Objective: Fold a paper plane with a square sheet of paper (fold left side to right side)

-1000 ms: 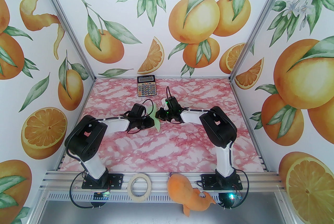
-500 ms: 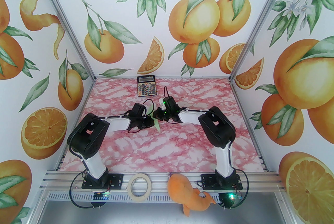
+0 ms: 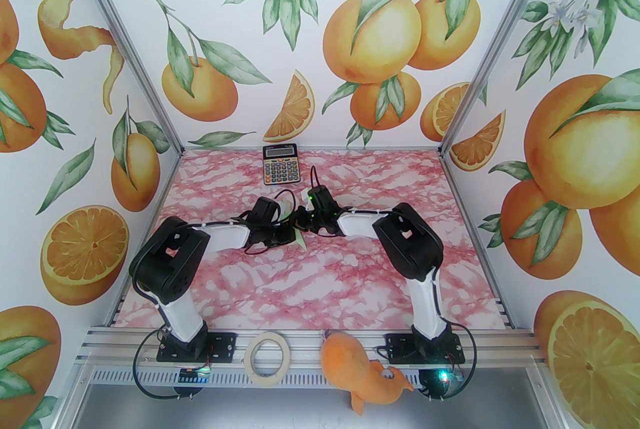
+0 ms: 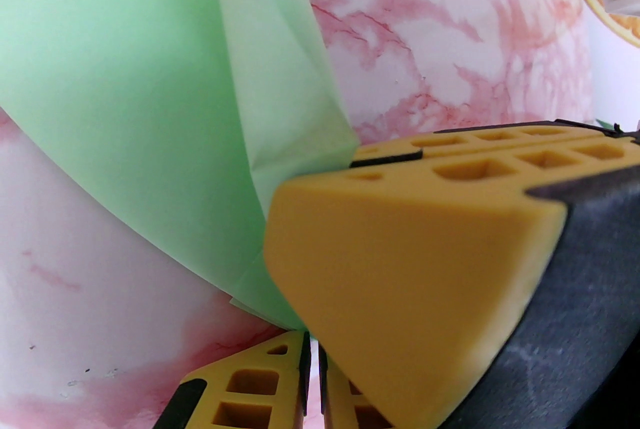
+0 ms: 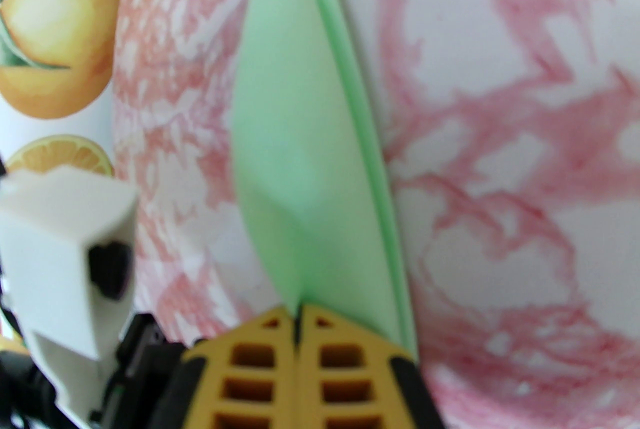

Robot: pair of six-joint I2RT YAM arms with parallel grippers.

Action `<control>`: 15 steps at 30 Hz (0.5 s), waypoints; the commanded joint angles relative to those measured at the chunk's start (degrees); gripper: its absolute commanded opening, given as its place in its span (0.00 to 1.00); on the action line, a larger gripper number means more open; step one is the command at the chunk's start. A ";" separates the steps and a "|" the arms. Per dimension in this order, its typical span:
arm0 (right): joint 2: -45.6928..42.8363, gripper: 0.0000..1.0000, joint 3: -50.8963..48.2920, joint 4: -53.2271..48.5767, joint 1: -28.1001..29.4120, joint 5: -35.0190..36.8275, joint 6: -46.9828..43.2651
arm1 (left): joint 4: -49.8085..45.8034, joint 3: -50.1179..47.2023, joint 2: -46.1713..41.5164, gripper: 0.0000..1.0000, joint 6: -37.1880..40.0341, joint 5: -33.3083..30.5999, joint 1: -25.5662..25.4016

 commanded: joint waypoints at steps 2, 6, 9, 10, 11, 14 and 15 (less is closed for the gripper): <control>0.78 0.03 0.63 0.21 0.60 -0.29 0.02 | 3.06 -2.87 -4.07 0.16 -0.47 -1.20 0.85; 0.71 0.03 0.70 0.18 0.73 -0.18 -0.07 | 7.32 -6.54 -7.10 0.20 -2.74 -0.96 2.08; 0.52 0.04 0.87 -0.23 0.84 0.09 -0.40 | 11.21 -9.75 -9.25 0.25 -5.06 -0.63 4.09; 0.69 0.04 0.92 -0.37 0.92 0.05 -0.50 | 11.89 -10.47 -10.02 0.26 -5.71 -0.80 4.92; 0.69 0.05 0.97 -0.62 1.00 0.09 -0.67 | 12.16 -10.89 -10.65 0.28 -5.86 -0.67 5.74; 0.69 0.05 0.98 -0.82 1.10 0.21 -0.95 | 12.32 -11.01 -10.90 0.35 -6.19 0.17 7.54; 0.77 0.06 1.14 -0.83 1.04 0.16 -0.95 | 12.85 -11.09 -10.66 0.36 -6.49 0.42 8.03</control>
